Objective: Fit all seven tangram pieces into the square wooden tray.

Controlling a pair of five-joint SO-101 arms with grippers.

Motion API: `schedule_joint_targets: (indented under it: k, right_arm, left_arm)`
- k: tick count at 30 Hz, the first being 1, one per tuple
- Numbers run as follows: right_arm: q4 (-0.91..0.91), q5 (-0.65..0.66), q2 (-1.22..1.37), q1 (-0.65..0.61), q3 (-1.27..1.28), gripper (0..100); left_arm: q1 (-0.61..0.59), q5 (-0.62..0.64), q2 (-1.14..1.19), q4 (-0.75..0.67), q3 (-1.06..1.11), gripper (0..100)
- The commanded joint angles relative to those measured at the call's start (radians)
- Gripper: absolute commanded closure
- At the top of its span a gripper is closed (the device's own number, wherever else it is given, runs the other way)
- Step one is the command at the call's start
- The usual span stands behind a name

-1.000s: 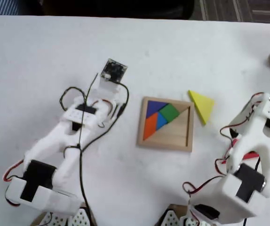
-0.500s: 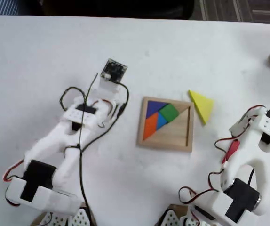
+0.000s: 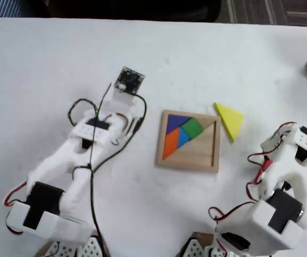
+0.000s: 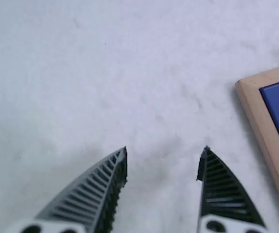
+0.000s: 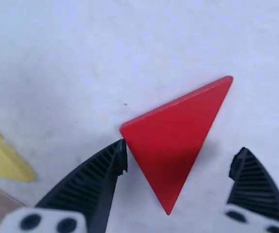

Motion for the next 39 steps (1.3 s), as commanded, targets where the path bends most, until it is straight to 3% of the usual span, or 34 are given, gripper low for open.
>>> schedule_joint_targets:
  k: [1,33,39]
  right_arm:
    - [-0.013,-0.021,-0.001,0.012,-0.069,66.7]
    - [-0.116,-0.018,0.114,-0.035,-0.091,67.0]
    - [-0.077,-0.008,0.114,-0.035,-0.092,80.3]
  left_arm:
    - [-0.013,-0.012,-0.004,-0.017,-0.041,76]
    - [-0.024,-0.012,-0.004,-0.017,-0.041,76]
    - [-0.024,-0.012,-0.004,-0.017,-0.041,76]
